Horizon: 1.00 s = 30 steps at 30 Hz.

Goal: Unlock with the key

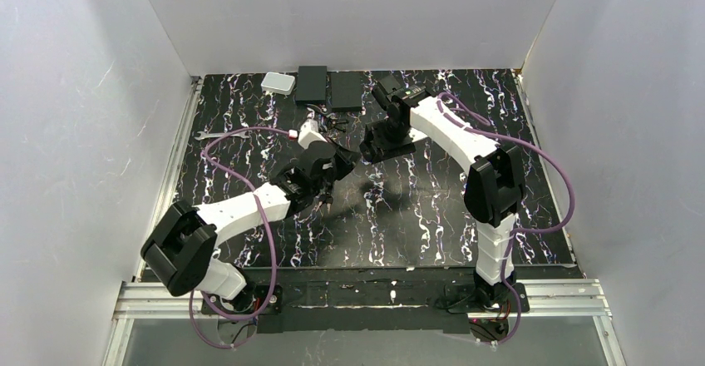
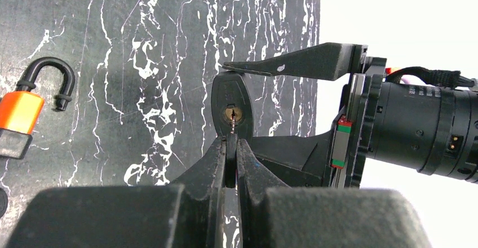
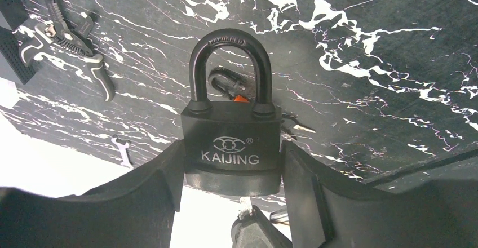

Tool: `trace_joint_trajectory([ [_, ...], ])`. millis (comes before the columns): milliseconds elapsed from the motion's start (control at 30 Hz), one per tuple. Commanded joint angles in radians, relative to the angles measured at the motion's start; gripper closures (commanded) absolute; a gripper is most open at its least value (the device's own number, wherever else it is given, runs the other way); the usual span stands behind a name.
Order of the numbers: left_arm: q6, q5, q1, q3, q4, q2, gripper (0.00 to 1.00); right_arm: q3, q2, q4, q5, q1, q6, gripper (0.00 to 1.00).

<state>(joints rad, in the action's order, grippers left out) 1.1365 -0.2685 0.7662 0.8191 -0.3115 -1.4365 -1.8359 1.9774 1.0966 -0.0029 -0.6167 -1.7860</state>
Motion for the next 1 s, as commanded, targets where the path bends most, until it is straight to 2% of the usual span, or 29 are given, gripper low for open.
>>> trace_joint_trajectory([
  [0,-0.1,0.054,0.012,-0.093,-0.062,-0.035,1.0,-0.093,-0.094,-0.087,-0.277,-0.085,-0.06,0.99],
  [67,-0.042,0.036,0.012,-0.112,-0.073,-0.029,1.0,-0.109,-0.089,-0.094,-0.28,-0.09,-0.07,0.99],
  [200,0.187,0.069,-0.013,-0.138,-0.075,-0.055,1.0,-0.143,-0.076,-0.088,-0.27,-0.108,-0.085,0.99],
  [233,0.177,0.087,-0.017,-0.131,-0.082,-0.063,1.0,-0.153,-0.07,-0.08,-0.269,-0.114,-0.085,0.99],
  [333,-0.024,0.135,-0.017,-0.088,-0.118,-0.07,1.0,-0.181,-0.059,-0.063,-0.259,-0.137,-0.087,0.99],
  [400,-0.097,0.142,-0.018,-0.074,-0.127,-0.068,1.0,-0.188,-0.057,-0.069,-0.245,-0.155,-0.088,0.99],
  [433,-0.079,0.129,-0.02,-0.077,-0.125,-0.068,1.0,-0.189,-0.058,-0.077,-0.236,-0.163,-0.087,0.99],
  [500,0.07,0.135,-0.041,-0.102,-0.123,-0.079,1.0,-0.19,-0.058,-0.091,-0.216,-0.181,-0.079,0.99],
  [567,0.211,0.196,-0.068,-0.12,-0.128,-0.107,1.0,-0.184,-0.059,-0.094,-0.206,-0.194,-0.073,0.99],
  [600,0.212,0.225,-0.074,-0.118,-0.139,-0.117,1.0,-0.178,-0.061,-0.095,-0.205,-0.2,-0.072,0.99],
  [733,-0.012,0.237,-0.075,-0.09,-0.154,-0.093,1.0,-0.167,-0.069,-0.094,-0.196,-0.219,-0.078,0.99],
  [800,-0.074,0.215,-0.075,-0.094,-0.154,-0.07,1.0,-0.168,-0.07,-0.091,-0.197,-0.225,-0.082,0.99],
  [900,-0.136,0.203,-0.075,-0.108,-0.155,-0.052,1.0,-0.17,-0.069,-0.09,-0.201,-0.229,-0.086,0.99],
  [967,-0.097,0.18,-0.075,-0.127,-0.155,-0.049,1.0,-0.169,-0.071,-0.097,-0.206,-0.232,-0.09,0.99],
])
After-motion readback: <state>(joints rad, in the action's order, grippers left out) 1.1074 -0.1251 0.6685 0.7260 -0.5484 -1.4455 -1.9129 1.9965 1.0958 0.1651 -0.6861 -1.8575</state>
